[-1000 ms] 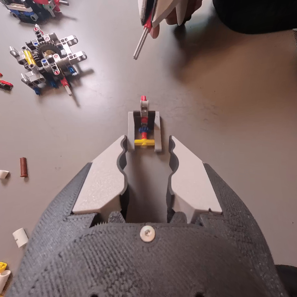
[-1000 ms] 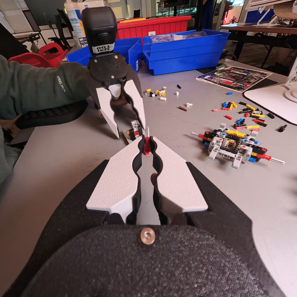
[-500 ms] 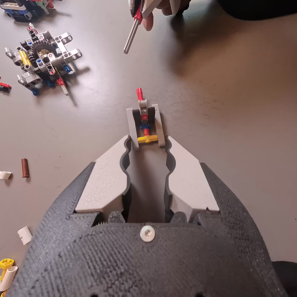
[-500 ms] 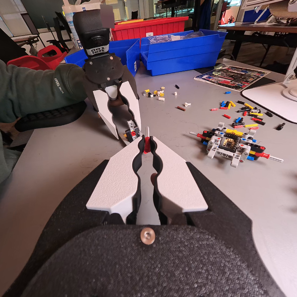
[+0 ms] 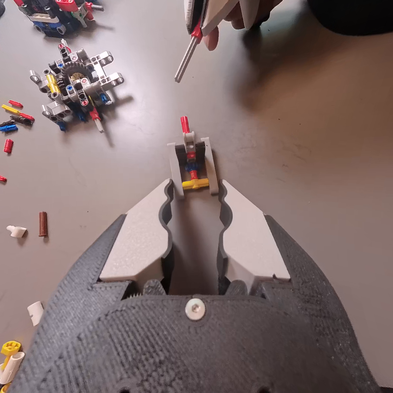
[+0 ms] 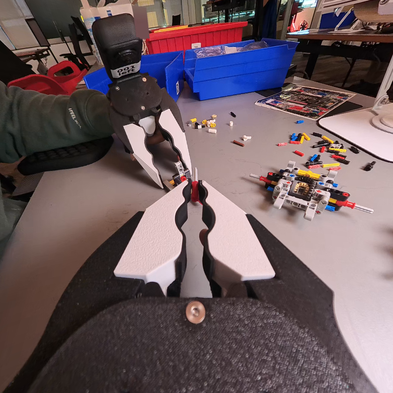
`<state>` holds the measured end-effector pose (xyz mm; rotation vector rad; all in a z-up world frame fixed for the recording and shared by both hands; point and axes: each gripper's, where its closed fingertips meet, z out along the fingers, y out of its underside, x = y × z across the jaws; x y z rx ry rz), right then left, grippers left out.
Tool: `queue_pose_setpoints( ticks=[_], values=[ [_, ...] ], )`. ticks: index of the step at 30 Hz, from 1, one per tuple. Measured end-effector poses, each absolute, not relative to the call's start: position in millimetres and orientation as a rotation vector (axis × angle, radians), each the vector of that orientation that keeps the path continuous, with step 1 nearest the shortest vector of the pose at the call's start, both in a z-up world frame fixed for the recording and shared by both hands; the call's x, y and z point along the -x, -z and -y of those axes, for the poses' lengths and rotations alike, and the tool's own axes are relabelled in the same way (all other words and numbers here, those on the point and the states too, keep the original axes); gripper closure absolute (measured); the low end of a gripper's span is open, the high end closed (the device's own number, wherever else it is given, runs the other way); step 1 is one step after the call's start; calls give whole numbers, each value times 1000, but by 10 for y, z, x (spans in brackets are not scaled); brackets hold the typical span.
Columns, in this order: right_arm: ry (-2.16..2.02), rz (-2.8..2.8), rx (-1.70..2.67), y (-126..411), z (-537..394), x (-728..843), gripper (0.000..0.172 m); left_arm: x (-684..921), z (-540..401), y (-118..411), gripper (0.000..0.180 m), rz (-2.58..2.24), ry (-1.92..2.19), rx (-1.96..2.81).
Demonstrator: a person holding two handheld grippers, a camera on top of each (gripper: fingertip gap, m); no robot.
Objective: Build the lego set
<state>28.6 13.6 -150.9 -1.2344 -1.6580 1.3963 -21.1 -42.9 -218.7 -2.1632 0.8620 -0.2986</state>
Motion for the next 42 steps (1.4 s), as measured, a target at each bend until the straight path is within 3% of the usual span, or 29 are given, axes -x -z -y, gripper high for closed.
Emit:
queue_pose_setpoints(
  ticks=[42],
  values=[
    [-1455,1700,1149,1463,13,-320,167,132,386,1935,140,-817,304,2090]
  ],
)
